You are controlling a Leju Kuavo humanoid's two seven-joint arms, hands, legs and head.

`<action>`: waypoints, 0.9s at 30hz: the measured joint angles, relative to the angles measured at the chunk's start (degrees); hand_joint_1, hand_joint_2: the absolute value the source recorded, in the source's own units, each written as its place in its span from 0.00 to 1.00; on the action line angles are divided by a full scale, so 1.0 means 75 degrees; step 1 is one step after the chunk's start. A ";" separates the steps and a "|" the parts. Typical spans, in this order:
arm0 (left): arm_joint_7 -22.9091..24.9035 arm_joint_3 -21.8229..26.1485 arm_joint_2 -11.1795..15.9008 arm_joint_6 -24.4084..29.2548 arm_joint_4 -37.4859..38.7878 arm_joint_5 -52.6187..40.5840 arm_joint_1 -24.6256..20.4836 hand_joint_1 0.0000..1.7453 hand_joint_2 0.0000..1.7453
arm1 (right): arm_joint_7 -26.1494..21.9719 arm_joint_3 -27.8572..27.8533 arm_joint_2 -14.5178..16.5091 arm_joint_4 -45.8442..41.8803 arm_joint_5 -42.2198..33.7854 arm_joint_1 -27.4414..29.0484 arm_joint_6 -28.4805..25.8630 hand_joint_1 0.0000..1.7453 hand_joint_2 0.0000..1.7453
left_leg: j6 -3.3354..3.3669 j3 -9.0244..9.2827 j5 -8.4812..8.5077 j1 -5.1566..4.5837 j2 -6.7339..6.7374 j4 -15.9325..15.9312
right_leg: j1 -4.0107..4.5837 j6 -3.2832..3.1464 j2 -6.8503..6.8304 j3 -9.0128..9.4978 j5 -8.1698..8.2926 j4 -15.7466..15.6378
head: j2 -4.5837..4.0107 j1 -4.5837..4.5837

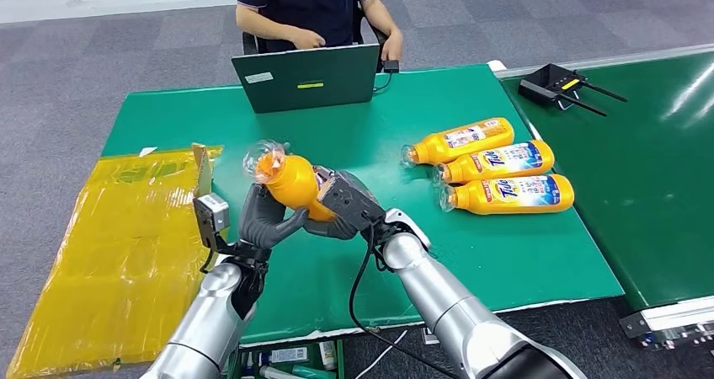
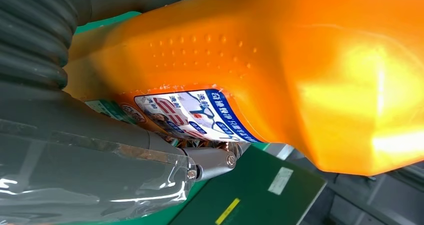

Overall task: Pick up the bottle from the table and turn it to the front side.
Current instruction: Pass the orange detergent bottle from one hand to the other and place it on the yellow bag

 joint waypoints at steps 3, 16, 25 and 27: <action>0.0013 0.0001 -0.0008 -0.0006 0.0011 -0.0014 -0.0002 0.00 1.00 | -0.0011 0.0021 0.0014 0.0012 -0.0011 -0.0020 0.0010 1.00 1.00 | 0.0000 -0.0001 0.0000 0.0000 0.0001 0.0000 | 0.0000 0.0000 0.0002 -0.0002 0.0000 0.0000 | 0.0000 0.0001; 0.0015 0.0045 -0.0078 0.0113 0.0003 -0.0157 -0.0319 0.00 1.00 | -0.0133 0.0319 0.0131 0.0378 -0.0103 -0.0255 0.0010 1.00 1.00 | -0.0005 0.0000 0.0005 0.0000 0.0001 0.0000 | 0.0001 -0.0002 0.0003 -0.0004 0.0002 0.0000 | 0.0000 0.0001; 0.0028 0.0079 -0.0039 0.0099 -0.0131 -0.0288 -0.0376 0.00 1.00 | -0.0151 0.0407 0.0136 0.0460 -0.0226 -0.0331 0.0001 1.00 1.00 | -0.0005 -0.0001 0.0005 0.0000 0.0002 0.0000 | 0.0001 -0.0002 0.0003 -0.0006 0.0002 0.0000 | -0.0001 0.0001; 0.0028 0.0095 -0.0024 0.0088 -0.0147 -0.0295 -0.0380 0.00 1.00 | -0.0150 0.0425 0.0136 0.0460 -0.0229 -0.0331 0.0001 1.00 1.00 | -0.0005 -0.0001 0.0005 0.0000 0.0002 0.0000 | 0.0001 -0.0002 0.0003 -0.0006 0.0003 0.0000 | -0.0001 0.0001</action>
